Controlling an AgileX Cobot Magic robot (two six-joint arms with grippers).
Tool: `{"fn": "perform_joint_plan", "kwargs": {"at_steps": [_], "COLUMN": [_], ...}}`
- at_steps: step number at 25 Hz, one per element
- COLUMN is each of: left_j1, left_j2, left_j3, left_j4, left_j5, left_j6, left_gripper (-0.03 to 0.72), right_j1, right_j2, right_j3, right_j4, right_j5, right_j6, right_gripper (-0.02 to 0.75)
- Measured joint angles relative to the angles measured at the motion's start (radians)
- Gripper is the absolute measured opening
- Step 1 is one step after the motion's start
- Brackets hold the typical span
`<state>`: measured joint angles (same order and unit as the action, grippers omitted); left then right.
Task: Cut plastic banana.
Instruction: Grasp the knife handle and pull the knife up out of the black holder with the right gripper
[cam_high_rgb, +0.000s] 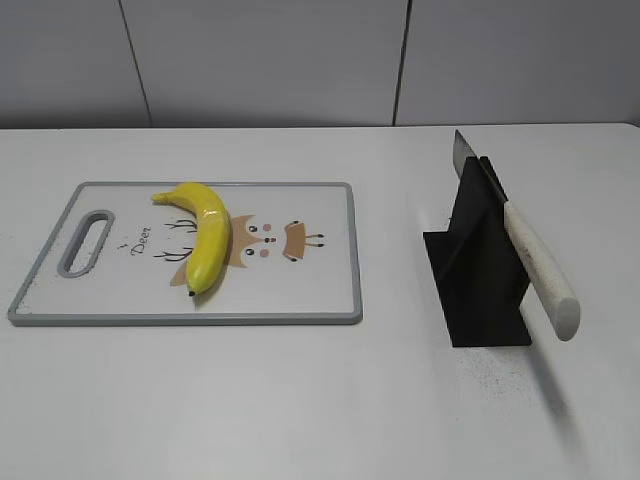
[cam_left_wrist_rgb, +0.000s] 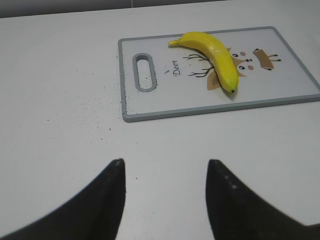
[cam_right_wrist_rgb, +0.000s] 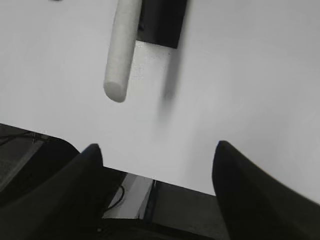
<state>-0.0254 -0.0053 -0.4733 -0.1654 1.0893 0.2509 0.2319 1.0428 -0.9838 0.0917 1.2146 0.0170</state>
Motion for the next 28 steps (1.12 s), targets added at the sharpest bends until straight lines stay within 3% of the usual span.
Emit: {"fn": "perform_joint_plan", "kwargs": {"at_steps": [11,20,28], "left_j1": [0.000,0.000,0.000], "left_j2": [0.000,0.000,0.000], "left_j3": [0.000,0.000,0.000], "left_j4": [0.000,0.000,0.000], "left_j5": [0.000,0.000,0.000], "left_j6": [0.000,-0.001,0.000], "left_gripper": [0.508,0.508,0.508], "right_j1": [0.171,0.180,0.180], "right_j2": [0.338,0.536,0.611], "right_j3": [-0.123,-0.124,-0.124], "right_j4": [-0.027,-0.082,-0.085], "right_j5": [-0.060,-0.147,-0.171], "right_j6": [0.100,0.220,0.262], "right_gripper": [0.496,0.468,0.346]}}
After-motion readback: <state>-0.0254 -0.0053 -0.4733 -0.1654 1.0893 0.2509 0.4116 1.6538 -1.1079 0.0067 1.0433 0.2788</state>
